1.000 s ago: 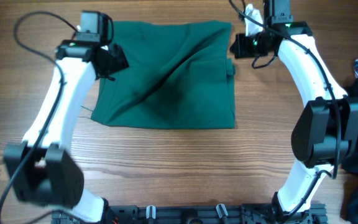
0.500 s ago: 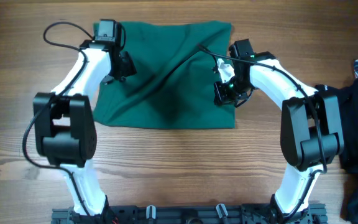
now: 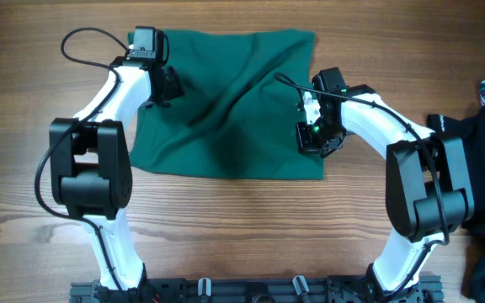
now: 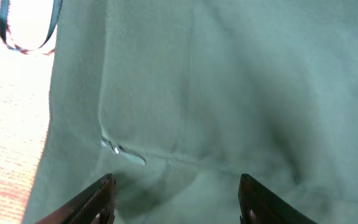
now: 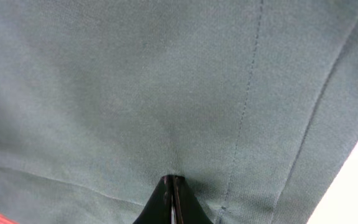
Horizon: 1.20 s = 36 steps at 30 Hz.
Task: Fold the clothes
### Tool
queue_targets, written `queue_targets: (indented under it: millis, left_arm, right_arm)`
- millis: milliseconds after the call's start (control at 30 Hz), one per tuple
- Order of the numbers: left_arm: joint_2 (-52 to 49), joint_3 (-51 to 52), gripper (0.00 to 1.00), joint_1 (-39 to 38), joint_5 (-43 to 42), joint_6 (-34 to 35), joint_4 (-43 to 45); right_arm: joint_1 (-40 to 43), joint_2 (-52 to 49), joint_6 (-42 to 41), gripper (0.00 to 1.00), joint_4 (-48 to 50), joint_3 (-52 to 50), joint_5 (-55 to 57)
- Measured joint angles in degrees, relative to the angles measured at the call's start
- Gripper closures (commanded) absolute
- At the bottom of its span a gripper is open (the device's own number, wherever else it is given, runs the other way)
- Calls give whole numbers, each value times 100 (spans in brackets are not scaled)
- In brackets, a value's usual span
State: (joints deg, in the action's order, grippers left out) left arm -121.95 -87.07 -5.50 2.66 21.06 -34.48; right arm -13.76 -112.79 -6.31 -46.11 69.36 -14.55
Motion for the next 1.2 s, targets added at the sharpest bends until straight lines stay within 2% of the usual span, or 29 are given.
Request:
queue_targets:
  millis: [200,467,700,867,933,1033,1200]
  left_arm:
    - [-264,-107,37,142,11,-44,227]
    - [-262,-140,34,608,-411,-398,295]
    - [-238,-120,33,1108,-339,-584,192]
    - [-177,-293,32,1193,-516,-584,186]
    - [50,-387,32,1193,-667,-586,192]
    - [542,-511,32,1187,-1388,-595,221]
    - [570,-535,32,953,-1937,-597,407]
  right_arm:
    - [-24,55,-101,93,-404,13,643]
    - [-79,74,-122,88,-341,9,710]
    - [-83,96,-120,83,-367,-2,914]
    - [-83,103,-122,69,-356,-2,1012]
    - [-83,107,-129,69,-354,-2,1019]
    - [-83,111,-125,68,-348,0,1012]
    - [7,13,-116,45,-748,516,962]
